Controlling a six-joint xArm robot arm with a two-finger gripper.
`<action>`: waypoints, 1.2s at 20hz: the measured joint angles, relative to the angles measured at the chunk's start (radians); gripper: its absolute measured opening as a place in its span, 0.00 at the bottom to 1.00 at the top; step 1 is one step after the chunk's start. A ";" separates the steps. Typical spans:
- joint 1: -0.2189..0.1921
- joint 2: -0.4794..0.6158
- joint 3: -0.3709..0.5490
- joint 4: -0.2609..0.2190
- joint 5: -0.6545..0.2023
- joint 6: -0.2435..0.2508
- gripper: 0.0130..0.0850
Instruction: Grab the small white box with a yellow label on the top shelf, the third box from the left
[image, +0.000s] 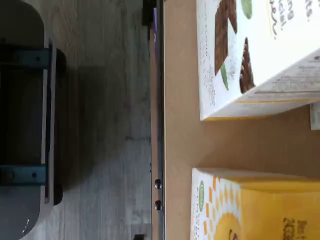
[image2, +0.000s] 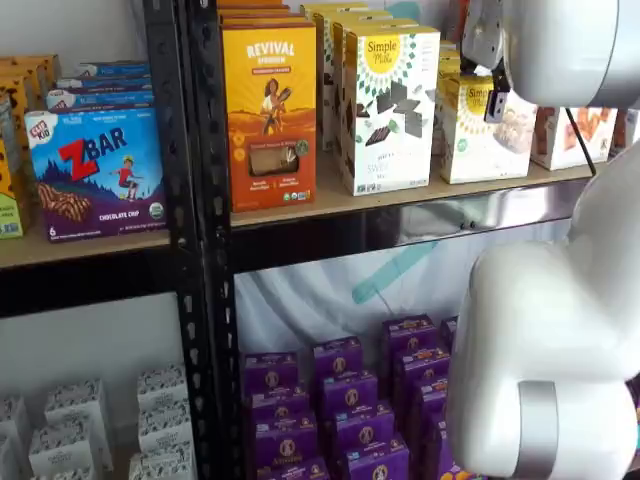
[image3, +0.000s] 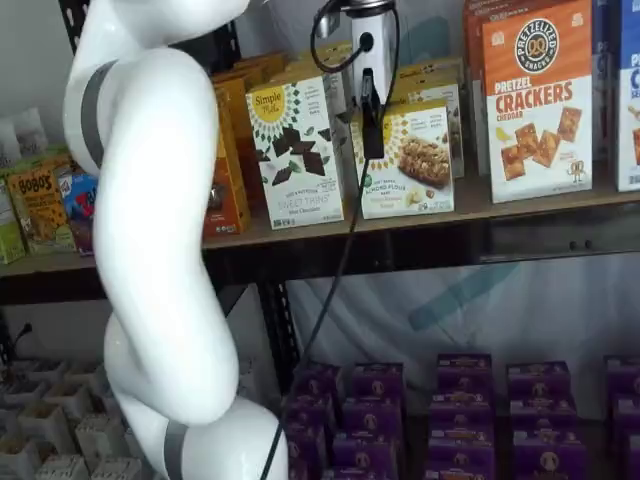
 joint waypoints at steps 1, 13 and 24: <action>-0.001 0.000 0.000 0.002 0.000 0.000 0.89; -0.013 0.006 -0.008 0.009 0.001 -0.011 0.67; -0.018 -0.004 0.006 0.013 -0.012 -0.016 0.39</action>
